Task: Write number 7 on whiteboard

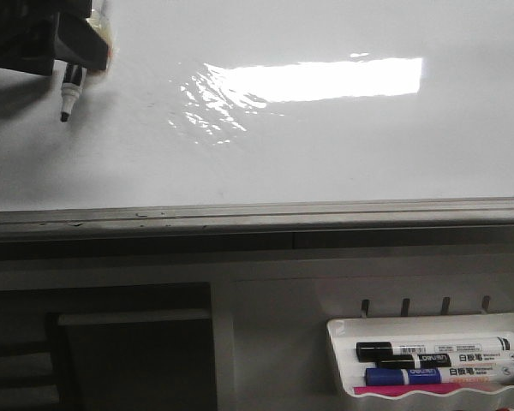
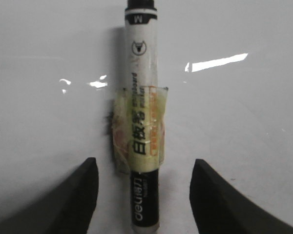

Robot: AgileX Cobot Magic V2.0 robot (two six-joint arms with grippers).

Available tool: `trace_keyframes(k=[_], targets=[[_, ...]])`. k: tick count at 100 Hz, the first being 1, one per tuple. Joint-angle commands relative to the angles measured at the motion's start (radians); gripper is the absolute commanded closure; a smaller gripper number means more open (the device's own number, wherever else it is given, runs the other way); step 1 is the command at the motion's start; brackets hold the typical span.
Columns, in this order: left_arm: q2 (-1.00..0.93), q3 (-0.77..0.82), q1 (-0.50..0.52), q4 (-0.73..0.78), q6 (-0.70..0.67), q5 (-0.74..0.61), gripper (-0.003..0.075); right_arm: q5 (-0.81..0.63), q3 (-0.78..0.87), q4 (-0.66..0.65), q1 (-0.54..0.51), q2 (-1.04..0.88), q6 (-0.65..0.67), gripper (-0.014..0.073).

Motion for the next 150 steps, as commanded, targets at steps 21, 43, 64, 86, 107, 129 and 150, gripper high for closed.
trace_keyframes(k=[21,43,64,86,107,129,150], targets=[[0.039,-0.055,0.007,0.019,0.000,-0.078,0.0334,-0.069,-0.036,0.018,-0.007,0.008,-0.009,0.0176],[0.050,-0.055,0.025,0.019,0.000,-0.073,0.0471,-0.065,-0.036,0.018,-0.007,0.008,-0.009,0.0176],[0.047,-0.055,0.025,0.034,0.000,-0.018,0.0741,-0.059,-0.036,0.018,-0.007,0.008,-0.009,0.0176],[-0.024,-0.055,0.018,0.152,0.000,0.101,0.0741,-0.022,-0.038,0.043,-0.007,0.008,-0.031,0.0176],[-0.116,-0.055,-0.074,0.295,0.031,0.253,0.0741,0.086,-0.105,0.307,-0.007,0.053,-0.291,0.0176],[-0.127,-0.055,-0.259,0.346,0.047,0.329,0.0741,0.271,-0.208,0.578,-0.007,0.204,-0.534,0.0176],[-0.127,-0.055,-0.401,0.410,0.047,0.331,0.0741,0.422,-0.270,0.753,-0.005,0.358,-0.664,0.0176]])
